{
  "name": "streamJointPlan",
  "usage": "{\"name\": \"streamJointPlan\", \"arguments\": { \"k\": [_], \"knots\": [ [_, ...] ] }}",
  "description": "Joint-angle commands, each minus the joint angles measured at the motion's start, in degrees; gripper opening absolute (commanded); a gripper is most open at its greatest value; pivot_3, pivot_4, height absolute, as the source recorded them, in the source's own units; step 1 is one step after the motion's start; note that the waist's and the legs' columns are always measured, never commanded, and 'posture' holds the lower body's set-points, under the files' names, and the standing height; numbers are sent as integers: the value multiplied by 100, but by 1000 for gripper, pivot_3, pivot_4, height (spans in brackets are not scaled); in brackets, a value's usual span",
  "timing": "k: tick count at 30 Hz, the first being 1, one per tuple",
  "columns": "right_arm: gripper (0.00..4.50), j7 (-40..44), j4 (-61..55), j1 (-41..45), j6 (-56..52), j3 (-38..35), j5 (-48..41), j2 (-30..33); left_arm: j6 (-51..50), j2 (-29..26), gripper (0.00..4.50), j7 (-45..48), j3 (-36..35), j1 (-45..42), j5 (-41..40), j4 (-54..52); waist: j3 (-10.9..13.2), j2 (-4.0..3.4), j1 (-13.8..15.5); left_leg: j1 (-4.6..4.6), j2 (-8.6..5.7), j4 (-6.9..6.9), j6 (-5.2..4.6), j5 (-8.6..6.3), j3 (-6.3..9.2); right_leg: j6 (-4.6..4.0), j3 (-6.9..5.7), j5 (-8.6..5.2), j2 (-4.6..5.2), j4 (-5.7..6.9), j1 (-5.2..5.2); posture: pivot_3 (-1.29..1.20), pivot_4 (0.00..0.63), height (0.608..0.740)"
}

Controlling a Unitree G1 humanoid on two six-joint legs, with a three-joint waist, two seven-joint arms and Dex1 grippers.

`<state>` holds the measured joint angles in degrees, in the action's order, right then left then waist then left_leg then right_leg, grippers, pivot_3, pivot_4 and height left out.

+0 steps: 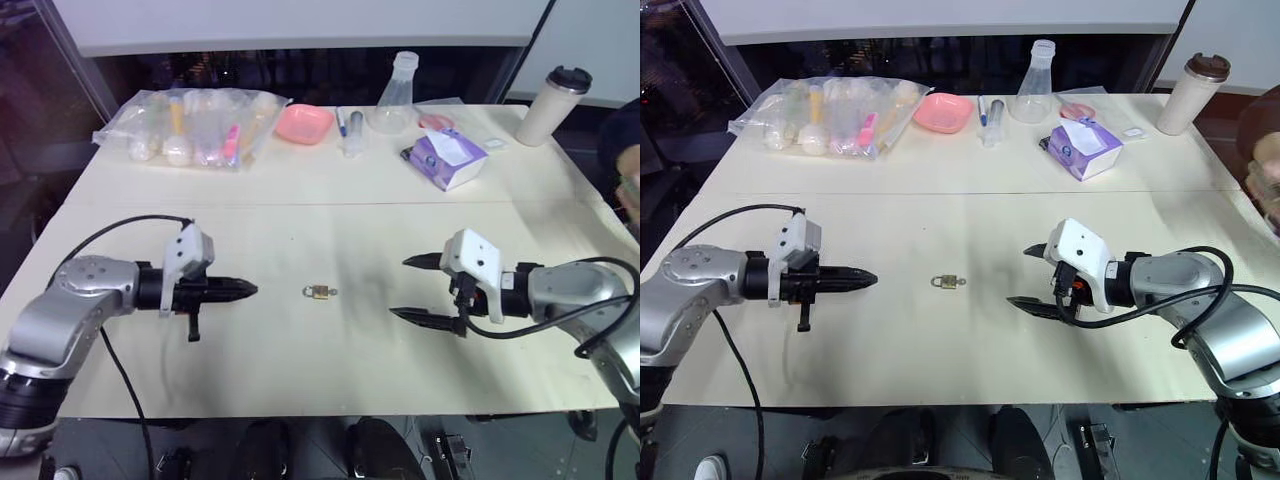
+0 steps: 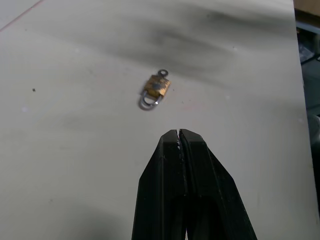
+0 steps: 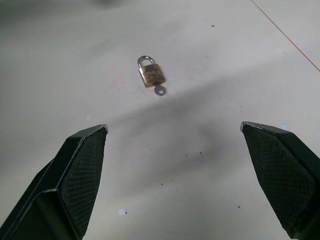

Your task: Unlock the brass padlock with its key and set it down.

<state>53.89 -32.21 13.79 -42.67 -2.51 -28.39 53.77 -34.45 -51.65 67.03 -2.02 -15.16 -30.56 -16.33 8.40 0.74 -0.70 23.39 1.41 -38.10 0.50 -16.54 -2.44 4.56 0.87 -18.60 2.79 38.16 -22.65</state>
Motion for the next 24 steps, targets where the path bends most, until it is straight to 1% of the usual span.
{"name": "streamJointPlan", "arguments": {
  "k": [1,4,7,12,16,20,24],
  "knots": [
    [4421,33,-39,123,161,28,10,9,99,-102,0,62,-243,67,-101,-151,0,0,6,0,0,-2,0,0,0,0,0,0,0,1,1,0,150,715],
    [4421,-10,3,140,219,132,84,-28,205,-79,0,-44,-215,134,53,-151,0,0,2,0,0,-3,0,0,0,0,0,0,0,0,1,0,150,715],
    [4421,36,-48,183,136,95,-52,-4,70,-117,0,-19,-269,135,-73,-176,0,0,3,0,-1,-3,0,0,0,1,0,0,0,1,1,0,150,715],
    [4421,73,26,72,331,180,138,44,266,-86,0,-36,-199,212,72,-72,0,0,0,0,-1,-3,0,0,0,1,0,0,-1,2,1,0,150,715],
    [4421,46,-10,149,233,104,45,5,234,-50,0,-76,-191,150,45,-100,0,0,2,0,-1,-4,0,0,0,2,0,1,-1,3,1,0,150,715],
    [4421,22,51,91,358,192,230,30,425,0,0,-62,-96,160,195,47,0,0,2,0,-1,-4,0,0,0,2,0,1,-2,3,1,0,150,715],
    [4421,-54,14,127,300,146,228,-12,454,76,0,-73,-23,43,225,181,0,0,1,0,-1,-4,0,0,0,2,0,1,-3,5,0,0,150,715]
  ]
}}
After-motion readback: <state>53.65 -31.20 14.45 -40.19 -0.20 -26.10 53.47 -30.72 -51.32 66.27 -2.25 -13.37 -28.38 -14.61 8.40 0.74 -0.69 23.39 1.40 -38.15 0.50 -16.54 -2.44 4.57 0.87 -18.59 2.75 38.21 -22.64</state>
